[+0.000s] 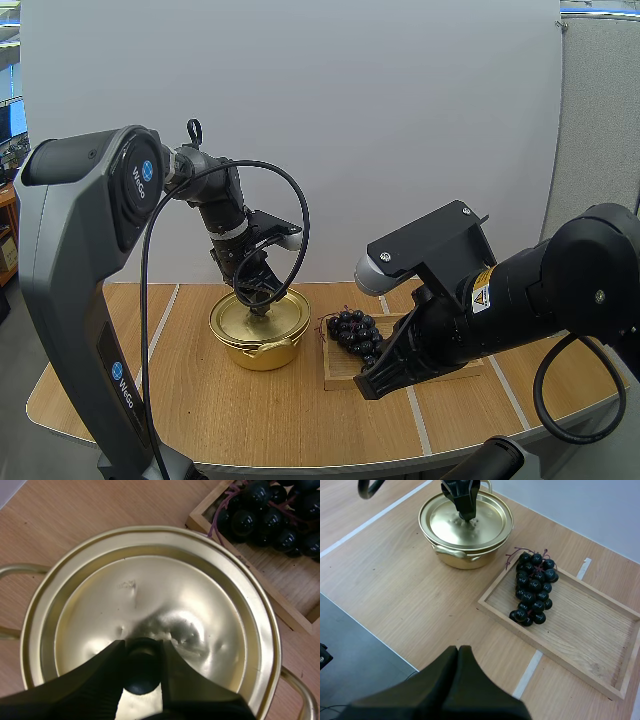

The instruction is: Open the pot, put the pineapple inside, and close it

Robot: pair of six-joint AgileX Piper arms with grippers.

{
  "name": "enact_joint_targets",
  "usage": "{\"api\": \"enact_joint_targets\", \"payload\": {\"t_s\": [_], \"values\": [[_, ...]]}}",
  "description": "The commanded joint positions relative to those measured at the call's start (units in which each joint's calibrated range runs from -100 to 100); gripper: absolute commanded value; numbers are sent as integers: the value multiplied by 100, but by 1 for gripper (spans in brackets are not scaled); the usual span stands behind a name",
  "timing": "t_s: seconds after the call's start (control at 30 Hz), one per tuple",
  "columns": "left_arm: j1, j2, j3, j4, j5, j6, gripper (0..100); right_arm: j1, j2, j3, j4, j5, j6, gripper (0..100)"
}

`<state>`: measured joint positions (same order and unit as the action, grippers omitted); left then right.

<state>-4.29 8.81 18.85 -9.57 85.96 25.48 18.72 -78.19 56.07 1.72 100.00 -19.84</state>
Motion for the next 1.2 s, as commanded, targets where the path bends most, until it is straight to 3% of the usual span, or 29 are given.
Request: {"api": "enact_joint_targets", "payload": {"t_s": [0.0, 0.23, 0.33, 0.43, 0.53, 0.57, 0.97, 1.17], "values": [[-11, 86, 12, 0, 145, -6, 0, -25, -54, 7, -32, -96, 14, 0], [-11, 86, 12, -40, 244, -6, 0, -25, -54, 7, -32, -96, 14, 0], [-11, 86, 12, -40, 227, -6, 12, -25, -54, 7, -32, -96, 14, 0], [-11, 86, 12, -40, 208, -6, 46, -25, -54, 7, -18, -96, 14, 0], [-11, 86, 12, -40, 208, -6, 97, -25, -54, 7, -3, -96, 14, 0], [-11, 86, 12, -40, 208, -6, 100, -25, -54, 7, -3, -96, 14, 0], [-11, -32, -11, -40, 563, -37, 100, -25, -54, 7, -3, -96, 14, 0], [-11, -354, -534, 80, 1404, -126, 100, -25, -54, 7, -3, -96, 14, 0]]}}
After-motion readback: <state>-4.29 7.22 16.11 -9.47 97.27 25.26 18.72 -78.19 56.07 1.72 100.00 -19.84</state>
